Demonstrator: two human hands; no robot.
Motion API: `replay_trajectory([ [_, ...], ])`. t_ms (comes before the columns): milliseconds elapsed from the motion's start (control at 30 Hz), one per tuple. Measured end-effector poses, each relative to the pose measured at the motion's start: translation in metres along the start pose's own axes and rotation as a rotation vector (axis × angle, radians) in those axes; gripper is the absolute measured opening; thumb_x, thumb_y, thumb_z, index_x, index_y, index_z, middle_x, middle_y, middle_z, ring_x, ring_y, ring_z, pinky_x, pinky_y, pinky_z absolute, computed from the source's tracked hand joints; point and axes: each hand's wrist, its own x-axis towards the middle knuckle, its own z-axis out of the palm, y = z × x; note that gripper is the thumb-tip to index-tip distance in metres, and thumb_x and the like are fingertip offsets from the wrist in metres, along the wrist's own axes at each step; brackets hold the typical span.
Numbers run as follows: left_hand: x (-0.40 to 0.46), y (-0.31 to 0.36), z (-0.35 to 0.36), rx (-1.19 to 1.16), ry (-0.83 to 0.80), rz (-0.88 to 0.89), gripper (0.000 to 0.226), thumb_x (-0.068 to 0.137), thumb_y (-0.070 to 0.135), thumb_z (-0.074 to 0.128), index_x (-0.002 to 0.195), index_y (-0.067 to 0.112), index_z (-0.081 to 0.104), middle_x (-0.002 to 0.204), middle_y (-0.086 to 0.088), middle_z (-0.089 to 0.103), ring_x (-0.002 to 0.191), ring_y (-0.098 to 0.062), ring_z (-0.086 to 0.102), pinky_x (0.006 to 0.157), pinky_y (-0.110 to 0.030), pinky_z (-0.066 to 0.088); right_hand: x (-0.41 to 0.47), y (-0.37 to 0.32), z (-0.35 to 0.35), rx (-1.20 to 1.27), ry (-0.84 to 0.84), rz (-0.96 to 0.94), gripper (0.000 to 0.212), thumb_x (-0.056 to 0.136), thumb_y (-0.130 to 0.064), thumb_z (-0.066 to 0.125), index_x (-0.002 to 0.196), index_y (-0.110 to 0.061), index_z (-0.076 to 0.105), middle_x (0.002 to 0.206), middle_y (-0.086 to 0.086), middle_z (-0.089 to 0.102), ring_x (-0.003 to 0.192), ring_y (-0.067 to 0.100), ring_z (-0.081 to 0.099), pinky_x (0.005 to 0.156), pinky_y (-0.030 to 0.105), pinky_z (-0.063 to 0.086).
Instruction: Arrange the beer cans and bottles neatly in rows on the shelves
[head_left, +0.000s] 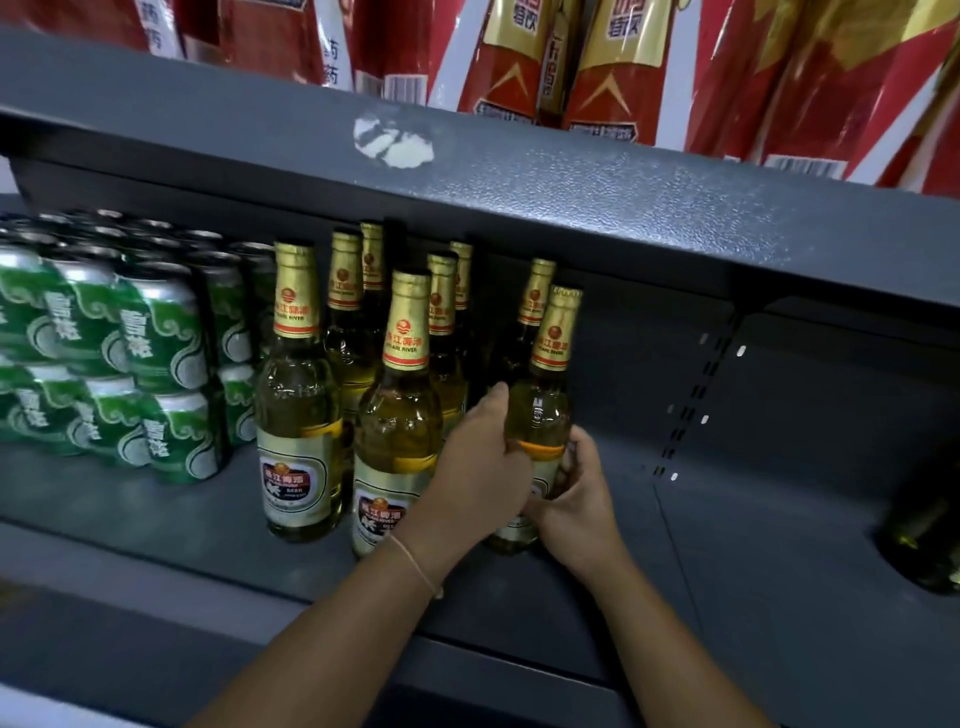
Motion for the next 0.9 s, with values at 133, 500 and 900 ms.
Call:
replay_trajectory([
  [133, -0.015, -0.015, 0.003, -0.101, 0.027, -0.01, 0.062, 0.085, 0.006, 0.049, 0.141, 0.029, 0.038, 0.137, 0.014, 0.048, 0.132, -0.002, 0.037, 0.114, -0.025, 0.029, 0.009, -0.001, -0.001, -0.039, -0.061, 0.013, 0.072, 0.076, 0.005, 0.079, 0.133, -0.02, 0.044, 0.118, -0.007, 0.069, 0.111, 0.011, 0.066, 0.087, 0.024, 0.054],
  [500, -0.048, -0.069, 0.029, -0.04, -0.097, -0.139, 0.073, 0.086, -0.001, 0.047, 0.15, 0.024, 0.023, 0.152, 0.01, 0.03, 0.135, 0.004, 0.016, 0.107, -0.007, 0.002, 0.007, 0.024, -0.016, -0.149, -0.159, 0.151, 0.056, 0.081, 0.009, 0.072, 0.125, -0.019, 0.055, 0.108, -0.005, 0.074, 0.104, 0.009, 0.069, 0.088, 0.022, 0.055],
  [900, -0.039, -0.102, 0.045, -0.088, -0.041, -0.205, 0.081, 0.069, 0.014, 0.045, 0.146, 0.032, 0.029, 0.146, 0.01, 0.041, 0.138, -0.008, 0.035, 0.117, -0.039, 0.03, 0.007, 0.036, 0.0, -0.135, -0.096, 0.133, 0.056, 0.084, 0.008, 0.069, 0.13, -0.016, 0.048, 0.118, -0.003, 0.068, 0.108, 0.004, 0.066, 0.094, 0.018, 0.051],
])
